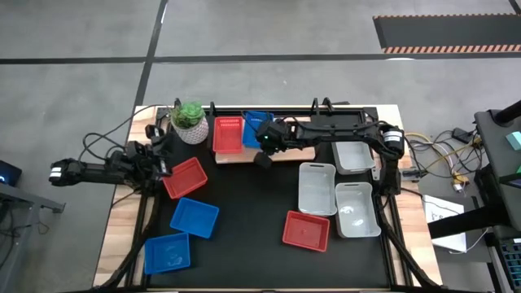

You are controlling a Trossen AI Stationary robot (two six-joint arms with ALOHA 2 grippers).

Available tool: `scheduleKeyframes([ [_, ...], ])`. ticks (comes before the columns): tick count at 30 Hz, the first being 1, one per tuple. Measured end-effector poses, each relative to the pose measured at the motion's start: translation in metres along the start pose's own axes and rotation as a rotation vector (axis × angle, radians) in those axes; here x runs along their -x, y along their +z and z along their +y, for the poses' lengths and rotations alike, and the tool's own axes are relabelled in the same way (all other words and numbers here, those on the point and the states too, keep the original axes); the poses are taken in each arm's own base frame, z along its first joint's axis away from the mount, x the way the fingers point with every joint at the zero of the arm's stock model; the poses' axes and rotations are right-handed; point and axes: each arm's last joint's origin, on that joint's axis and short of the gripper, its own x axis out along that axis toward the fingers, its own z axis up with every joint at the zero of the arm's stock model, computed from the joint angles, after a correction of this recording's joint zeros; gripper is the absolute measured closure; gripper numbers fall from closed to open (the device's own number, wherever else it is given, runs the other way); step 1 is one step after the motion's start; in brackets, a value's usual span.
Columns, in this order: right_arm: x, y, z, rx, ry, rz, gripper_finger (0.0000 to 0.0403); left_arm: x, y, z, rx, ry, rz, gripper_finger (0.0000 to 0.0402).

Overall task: Stack baskets on shelf by color
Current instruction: Put the top right blue basket on the shelf

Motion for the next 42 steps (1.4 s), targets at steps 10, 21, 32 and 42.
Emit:
scheduleKeyframes([
  [10, 0.006, 0.015, 0.003, -0.005, 0.012, -0.109, 0.0394, 0.000, 0.000, 0.000, 0.027, 0.000, -0.001, 0.0402],
  [21, -0.027, 0.017, 0.003, 0.007, -0.029, -0.185, 0.0394, 0.000, 0.001, 0.000, 0.030, 0.000, -0.006, 0.0402],
  [32, -0.035, -0.001, 0.001, 0.012, -0.054, -0.014, 0.0394, 0.000, 0.000, 0.000, 0.054, -0.004, 0.000, 0.0402],
  [42, -0.015, 0.002, -0.002, 0.043, -0.058, 0.010, 0.0394, 0.000, -0.001, 0.000, 0.053, -0.004, 0.008, 0.0402],
])
